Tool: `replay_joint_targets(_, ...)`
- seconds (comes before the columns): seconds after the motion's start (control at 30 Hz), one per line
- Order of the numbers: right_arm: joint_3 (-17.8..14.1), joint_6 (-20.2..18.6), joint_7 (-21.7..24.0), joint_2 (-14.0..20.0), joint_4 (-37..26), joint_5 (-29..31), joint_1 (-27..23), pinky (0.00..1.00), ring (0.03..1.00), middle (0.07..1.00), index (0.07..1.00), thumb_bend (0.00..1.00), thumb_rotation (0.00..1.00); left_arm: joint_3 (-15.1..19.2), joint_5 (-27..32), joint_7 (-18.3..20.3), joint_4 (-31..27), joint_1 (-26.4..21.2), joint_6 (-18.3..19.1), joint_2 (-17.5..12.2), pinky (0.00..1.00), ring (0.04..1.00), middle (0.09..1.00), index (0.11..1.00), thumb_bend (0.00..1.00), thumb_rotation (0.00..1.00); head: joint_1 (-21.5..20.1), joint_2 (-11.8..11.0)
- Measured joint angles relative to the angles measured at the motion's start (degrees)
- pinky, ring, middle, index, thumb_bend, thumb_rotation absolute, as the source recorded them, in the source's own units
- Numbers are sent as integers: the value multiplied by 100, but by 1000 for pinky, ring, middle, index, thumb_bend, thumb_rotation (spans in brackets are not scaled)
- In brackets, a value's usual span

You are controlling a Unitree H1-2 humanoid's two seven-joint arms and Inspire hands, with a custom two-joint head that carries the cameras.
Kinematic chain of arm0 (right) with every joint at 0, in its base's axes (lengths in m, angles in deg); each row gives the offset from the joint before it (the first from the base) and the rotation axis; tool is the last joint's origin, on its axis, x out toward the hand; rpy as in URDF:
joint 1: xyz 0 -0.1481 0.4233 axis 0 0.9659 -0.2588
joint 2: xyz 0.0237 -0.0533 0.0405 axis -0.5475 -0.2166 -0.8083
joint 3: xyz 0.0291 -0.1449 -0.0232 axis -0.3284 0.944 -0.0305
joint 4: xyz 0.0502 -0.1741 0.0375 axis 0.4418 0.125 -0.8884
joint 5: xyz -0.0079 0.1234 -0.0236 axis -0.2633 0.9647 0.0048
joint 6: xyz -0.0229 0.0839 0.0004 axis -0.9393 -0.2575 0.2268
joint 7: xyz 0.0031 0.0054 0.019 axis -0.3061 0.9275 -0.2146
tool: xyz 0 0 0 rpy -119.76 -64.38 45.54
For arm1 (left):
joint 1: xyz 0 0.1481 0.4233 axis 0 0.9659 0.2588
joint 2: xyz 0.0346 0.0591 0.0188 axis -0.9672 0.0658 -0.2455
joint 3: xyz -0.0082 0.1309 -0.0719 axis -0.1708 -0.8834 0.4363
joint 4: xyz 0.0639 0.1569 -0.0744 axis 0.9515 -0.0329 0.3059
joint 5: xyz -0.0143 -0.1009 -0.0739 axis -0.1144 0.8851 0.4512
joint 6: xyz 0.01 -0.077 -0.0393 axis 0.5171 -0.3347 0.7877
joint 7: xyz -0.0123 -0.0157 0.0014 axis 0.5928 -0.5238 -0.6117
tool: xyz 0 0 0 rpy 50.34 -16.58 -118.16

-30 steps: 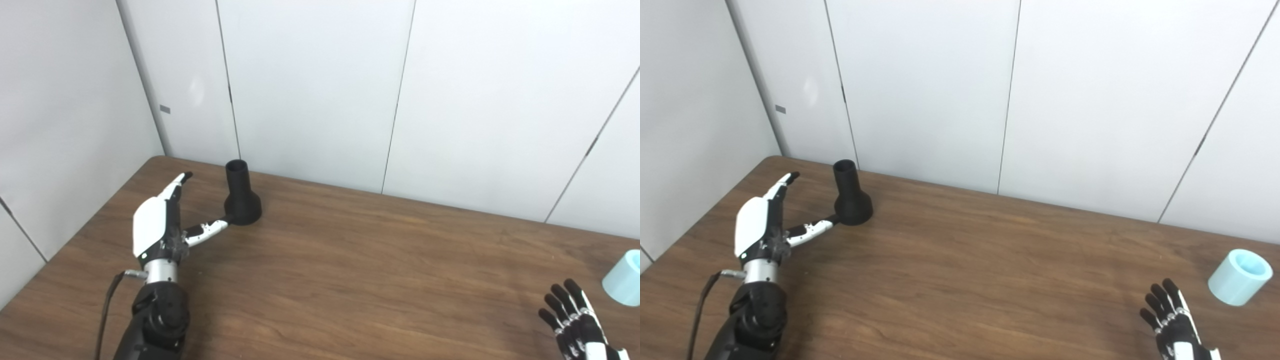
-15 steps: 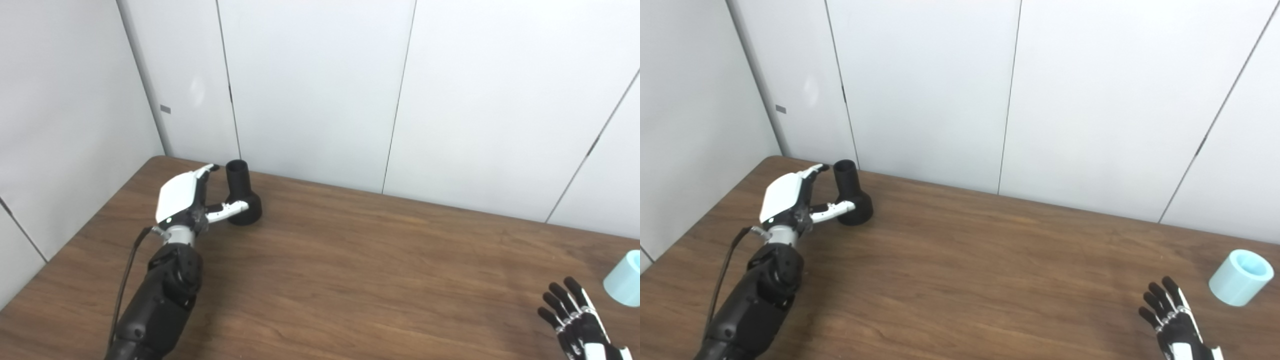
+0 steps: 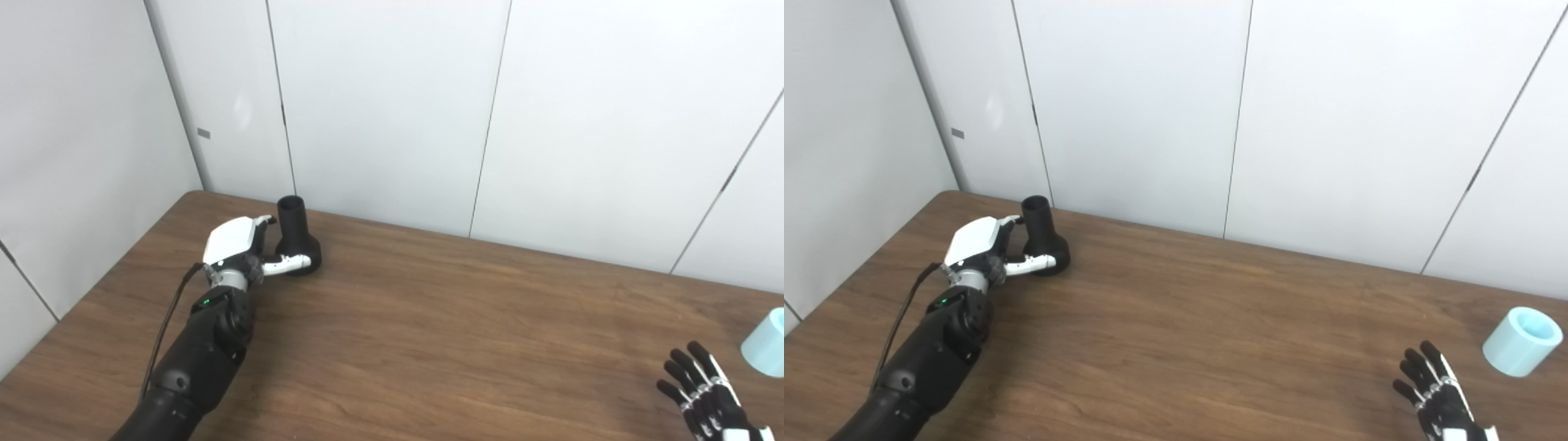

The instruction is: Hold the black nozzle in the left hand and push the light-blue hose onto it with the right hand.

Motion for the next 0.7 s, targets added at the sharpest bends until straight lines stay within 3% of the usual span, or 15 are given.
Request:
replay_joint_targets(0.33,3,-15,-4,-20,-48,-59,15,826,896,895,921,712,994,-188,94,22,563,-425,-48,15,1000,961,897,869,986,674,-44,35)
replay_joint_targets(0.7,1,-25,-9,-36,-112,-142,55,814,899,897,925,696,1000,-319,247,201,588,-434,-46,83,997,952,896,871,990,647,-70,114)
